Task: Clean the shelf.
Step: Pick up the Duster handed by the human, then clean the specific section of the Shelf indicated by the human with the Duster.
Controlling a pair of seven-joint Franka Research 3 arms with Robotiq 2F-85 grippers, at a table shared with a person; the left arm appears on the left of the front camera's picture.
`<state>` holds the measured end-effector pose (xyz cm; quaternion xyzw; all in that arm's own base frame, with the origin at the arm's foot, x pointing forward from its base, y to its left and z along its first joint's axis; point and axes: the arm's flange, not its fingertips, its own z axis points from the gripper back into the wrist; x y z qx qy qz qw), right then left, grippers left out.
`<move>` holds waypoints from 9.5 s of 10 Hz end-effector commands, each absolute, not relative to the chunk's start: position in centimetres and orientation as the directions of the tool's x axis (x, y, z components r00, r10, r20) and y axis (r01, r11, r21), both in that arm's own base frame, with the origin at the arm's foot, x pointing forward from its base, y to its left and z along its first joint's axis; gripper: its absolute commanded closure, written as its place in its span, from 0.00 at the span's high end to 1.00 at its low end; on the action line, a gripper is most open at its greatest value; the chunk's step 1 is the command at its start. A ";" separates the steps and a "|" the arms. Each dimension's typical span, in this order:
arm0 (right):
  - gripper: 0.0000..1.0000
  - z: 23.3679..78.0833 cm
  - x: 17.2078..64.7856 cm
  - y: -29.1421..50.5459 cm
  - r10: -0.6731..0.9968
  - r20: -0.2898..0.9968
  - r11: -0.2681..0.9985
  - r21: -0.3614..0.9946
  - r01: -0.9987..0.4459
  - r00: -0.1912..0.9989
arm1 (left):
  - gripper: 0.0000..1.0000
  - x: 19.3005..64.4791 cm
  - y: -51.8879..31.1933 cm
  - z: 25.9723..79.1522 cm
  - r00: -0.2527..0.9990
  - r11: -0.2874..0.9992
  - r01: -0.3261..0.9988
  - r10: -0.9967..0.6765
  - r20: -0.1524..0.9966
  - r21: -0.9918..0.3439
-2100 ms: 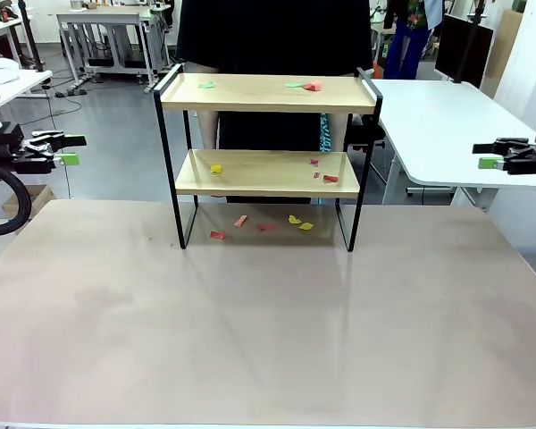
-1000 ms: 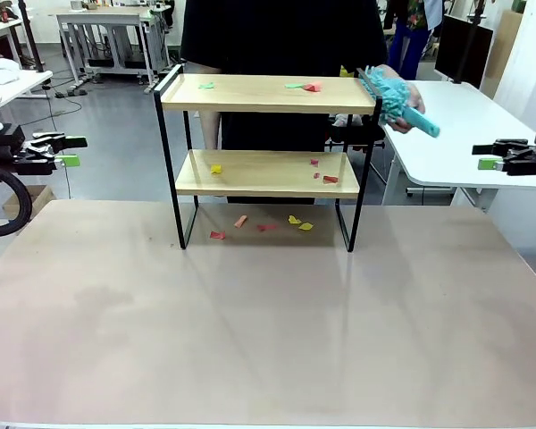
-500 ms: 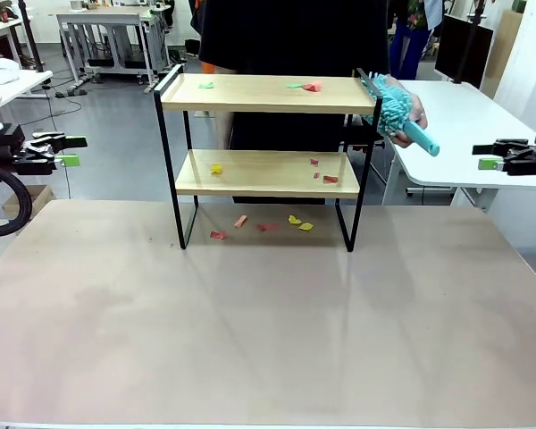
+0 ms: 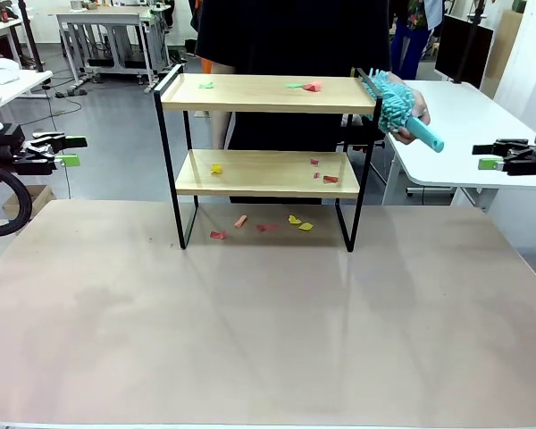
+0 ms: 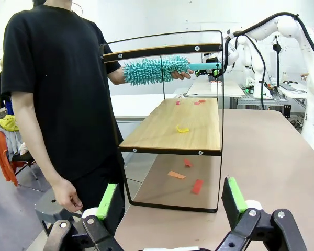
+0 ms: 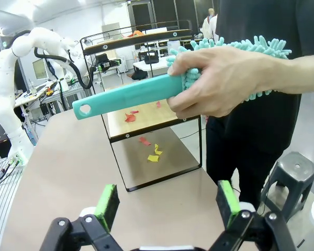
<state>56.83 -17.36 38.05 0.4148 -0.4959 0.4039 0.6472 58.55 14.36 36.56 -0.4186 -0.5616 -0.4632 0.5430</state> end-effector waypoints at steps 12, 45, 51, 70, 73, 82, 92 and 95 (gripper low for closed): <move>1.00 61.1 49.0 -2.8 0.318 0.709 0.873 0.041 -0.487 0.630 | 1.00 58.5 14.3 36.7 -0.071 0.214 0.974 -0.044 0.997 0.079; 0.00 53.8 53.6 7.6 0.230 0.542 0.965 -0.016 -0.263 0.808 | 1.00 58.5 14.3 36.7 -0.071 0.214 0.974 -0.044 0.997 0.079; 0.00 53.9 53.5 7.4 0.160 0.545 0.985 -0.033 -0.169 0.823 | 1.00 58.5 14.3 36.7 -0.071 0.214 0.974 -0.044 0.997 0.079; 0.13 58.1 49.0 -10.8 0.540 0.296 0.838 -0.098 -0.537 0.788 | 1.00 58.5 14.3 36.7 -0.071 0.214 0.974 -0.044 0.997 0.079; 0.13 57.0 44.9 -13.4 0.708 0.143 0.704 -0.053 -0.709 0.692 | 1.00 58.5 14.3 36.7 -0.071 0.214 0.974 -0.044 0.997 0.079; 0.13 54.0 35.1 -4.2 0.957 0.060 0.276 0.110 -0.955 0.284 | 1.00 58.5 14.3 36.7 -0.071 0.214 0.974 -0.044 0.997 0.079; 0.13 52.3 35.1 -2.1 0.960 0.042 0.267 0.160 -0.950 0.277 | 1.00 58.5 14.3 36.7 -0.071 0.214 0.974 -0.044 0.997 0.079; 0.13 52.3 35.1 -2.1 0.960 0.042 0.267 0.160 -0.950 0.277 | 1.00 58.5 14.3 36.7 -0.071 0.214 0.974 -0.044 0.997 0.079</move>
